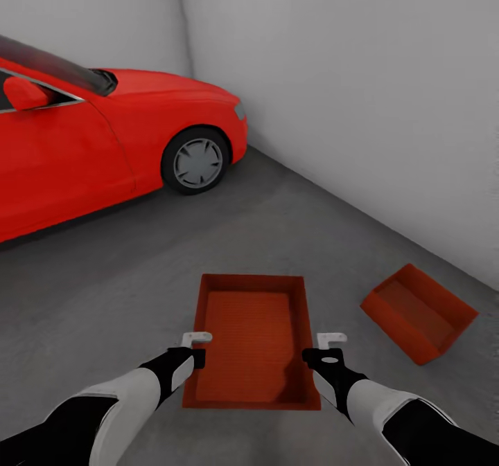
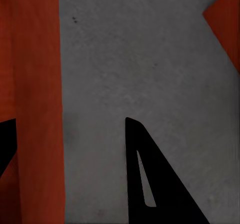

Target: Move the two storage containers from the living room to the garage. In the garage, place one container on the floor and stack the other container on top of it (either order is fine).

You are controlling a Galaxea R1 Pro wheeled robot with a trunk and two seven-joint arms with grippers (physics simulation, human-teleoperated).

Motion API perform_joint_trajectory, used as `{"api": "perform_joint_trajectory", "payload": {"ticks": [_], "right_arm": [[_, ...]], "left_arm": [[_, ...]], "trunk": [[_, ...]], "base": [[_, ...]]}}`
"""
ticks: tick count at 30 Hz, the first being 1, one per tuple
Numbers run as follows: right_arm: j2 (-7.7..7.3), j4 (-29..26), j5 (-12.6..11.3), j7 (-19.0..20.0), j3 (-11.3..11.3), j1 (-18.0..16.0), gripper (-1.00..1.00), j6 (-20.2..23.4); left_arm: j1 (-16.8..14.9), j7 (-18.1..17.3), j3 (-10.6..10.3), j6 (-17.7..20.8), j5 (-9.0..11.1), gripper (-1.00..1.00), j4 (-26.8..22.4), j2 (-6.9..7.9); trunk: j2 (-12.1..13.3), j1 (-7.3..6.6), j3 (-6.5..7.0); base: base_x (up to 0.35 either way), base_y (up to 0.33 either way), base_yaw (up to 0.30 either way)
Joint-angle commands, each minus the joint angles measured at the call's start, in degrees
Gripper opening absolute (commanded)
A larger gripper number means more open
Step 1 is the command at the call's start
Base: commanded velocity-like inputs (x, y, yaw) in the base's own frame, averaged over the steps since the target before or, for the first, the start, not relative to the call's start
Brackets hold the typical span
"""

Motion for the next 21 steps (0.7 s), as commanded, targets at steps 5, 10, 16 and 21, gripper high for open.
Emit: {"api": "perform_joint_trajectory", "payload": {"ticks": [5,10,16,21], "right_arm": [[0.01,0.12,-0.76,-0.33,0.34,-0.05,-1.00,-0.33],[0.01,0.12,-0.76,-0.33,0.34,-0.05,-1.00,-0.33],[0.01,0.12,-0.76,-0.33,0.34,-0.05,-1.00,-0.33],[0.03,0.12,-0.76,-0.33,0.34,-0.05,-1.00,-0.33]], "left_arm": [[0.01,0.37,-0.41,0.32,-0.02,-1.00,-0.12,0.01],[0.01,0.37,-0.41,0.32,0.00,-1.00,-0.12,-0.02],[0.01,0.37,-0.41,0.32,-0.01,-1.00,-0.12,-0.03],[0.03,0.37,-0.41,0.32,-0.06,-1.00,-0.12,-0.07]], "trunk": [[-0.03,0.04,-0.04],[-0.03,0.04,-0.04],[-0.03,0.04,-0.04],[-0.03,0.04,-0.04]], "base": [[0.322,0.000,-0.250],[0.322,0.000,-0.250],[0.322,0.000,-0.250],[0.322,0.000,-0.250]]}}
